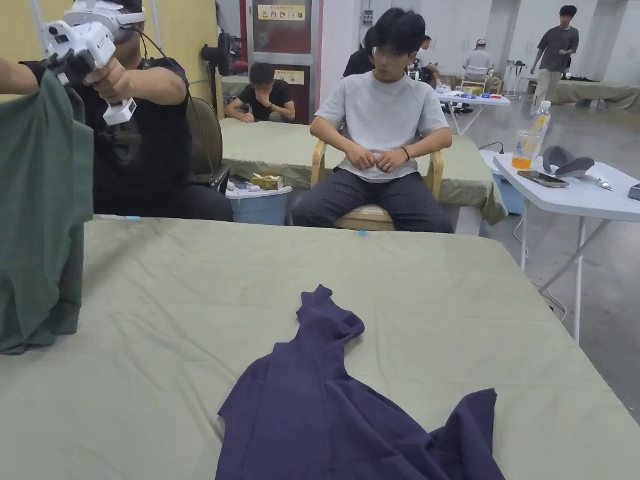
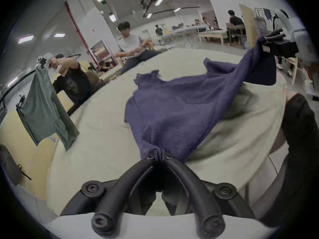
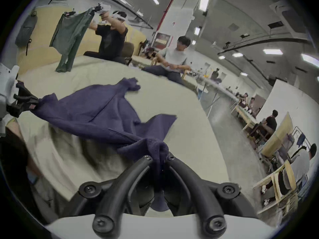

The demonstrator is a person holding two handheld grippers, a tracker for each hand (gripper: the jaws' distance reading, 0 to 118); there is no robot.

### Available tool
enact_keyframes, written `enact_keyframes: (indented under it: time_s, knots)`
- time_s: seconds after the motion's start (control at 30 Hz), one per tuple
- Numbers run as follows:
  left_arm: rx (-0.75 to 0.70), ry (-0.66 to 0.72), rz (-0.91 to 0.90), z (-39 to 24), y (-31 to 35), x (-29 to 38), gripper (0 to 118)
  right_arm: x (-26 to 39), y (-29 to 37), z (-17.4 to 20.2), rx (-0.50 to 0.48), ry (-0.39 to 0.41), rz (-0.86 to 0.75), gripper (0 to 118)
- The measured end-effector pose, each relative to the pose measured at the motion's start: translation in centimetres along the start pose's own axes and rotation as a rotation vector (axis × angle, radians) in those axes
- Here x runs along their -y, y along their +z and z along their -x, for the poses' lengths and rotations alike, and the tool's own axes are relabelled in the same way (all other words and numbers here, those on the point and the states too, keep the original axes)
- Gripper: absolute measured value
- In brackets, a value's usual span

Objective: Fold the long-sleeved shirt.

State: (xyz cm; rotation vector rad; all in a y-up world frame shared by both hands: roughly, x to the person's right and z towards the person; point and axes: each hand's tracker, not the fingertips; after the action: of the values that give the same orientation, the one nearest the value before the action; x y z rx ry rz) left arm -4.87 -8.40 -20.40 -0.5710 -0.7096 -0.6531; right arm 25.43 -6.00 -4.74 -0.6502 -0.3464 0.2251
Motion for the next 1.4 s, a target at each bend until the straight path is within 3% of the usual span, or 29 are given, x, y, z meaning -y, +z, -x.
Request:
enact_keyframes:
  time_s: [0.13, 0.2, 0.4, 0.43, 0.47, 0.53, 0.57, 0.6, 0.63, 0.67, 0.77, 0.97, 1.0, 1.03, 1.07, 1.1, 1.2, 1.27, 1.4]
  knots:
    - [0.096, -0.009, 0.083, -0.1, 0.4, 2.2, 5, 1.9, 1.1, 0.7, -0.039, 0.031, 0.083, 18]
    - [0.137, -0.039, 0.125, -0.2, 0.4, 3.2, 5, 2.9, 1.4, 0.9, -0.084, -0.002, 0.141, 18]
    - [0.136, 0.007, 0.180, 0.2, -0.1, 2.8, 7, 4.3, 1.3, 1.8, -0.168, -0.020, 0.236, 18]
    - [0.137, 0.009, 0.184, 0.2, -0.2, 2.5, 14, 4.3, 1.1, 1.6, -0.163, -0.038, 0.234, 18]
    - [0.140, 0.011, 0.196, 0.3, -0.2, 2.1, 30, 4.2, 1.0, 1.3, -0.168, -0.060, 0.241, 18]
    - [0.180, 0.030, 0.233, 0.8, -0.1, 1.7, 81, 3.6, 1.0, 0.4, -0.223, -0.110, 0.266, 24]
    - [0.179, 0.038, 0.228, 1.2, 0.1, 1.4, 102, 3.2, 1.2, -0.1, -0.243, -0.125, 0.274, 36]
    - [0.184, 0.044, 0.216, 1.6, 0.4, 1.0, 116, 2.7, 1.5, -0.8, -0.247, -0.128, 0.259, 72]
    - [0.192, 0.060, 0.197, 2.3, 0.9, 0.4, 117, 2.0, 1.8, -1.6, -0.266, -0.125, 0.248, 103]
    - [0.202, 0.079, 0.171, 3.0, 1.5, -0.2, 117, 1.3, 2.1, -2.2, -0.288, -0.126, 0.226, 118]
    - [0.237, 0.152, 0.115, 5.7, 2.5, -2.7, 117, -2.0, 3.0, -4.5, -0.312, -0.154, 0.076, 118]
    - [0.097, 0.324, -0.003, 9.5, 0.5, -6.9, 116, -6.9, -1.4, -6.4, -0.148, -0.189, -0.042, 118]
    - [0.074, 0.358, -0.004, 9.7, -0.4, -7.3, 110, -7.3, -2.6, -6.5, -0.121, -0.206, -0.027, 117]
    - [0.068, 0.388, -0.003, 9.9, -1.0, -7.6, 93, -7.4, -3.4, -6.7, -0.123, -0.234, -0.003, 102]
    - [0.088, 0.434, 0.003, 10.1, -1.7, -7.7, 55, -7.3, -4.4, -6.9, -0.129, -0.273, 0.001, 72]
    - [0.111, 0.467, 0.000, 10.2, -2.4, -7.8, 5, -7.2, -5.3, -7.1, -0.137, -0.306, 0.009, 10]
    - [0.089, 0.491, 0.056, 9.6, -5.9, -8.6, 5, -6.5, -8.5, -6.6, -0.090, -0.337, 0.060, 10]
    - [0.123, 0.464, 0.062, 9.8, -8.2, -9.5, 5, -6.3, -10.0, -6.7, -0.134, -0.356, 0.096, 10]
    - [0.124, 0.458, 0.092, 10.4, -13.2, -13.4, 5, -6.4, -12.8, -6.4, -0.123, -0.345, 0.106, 10]
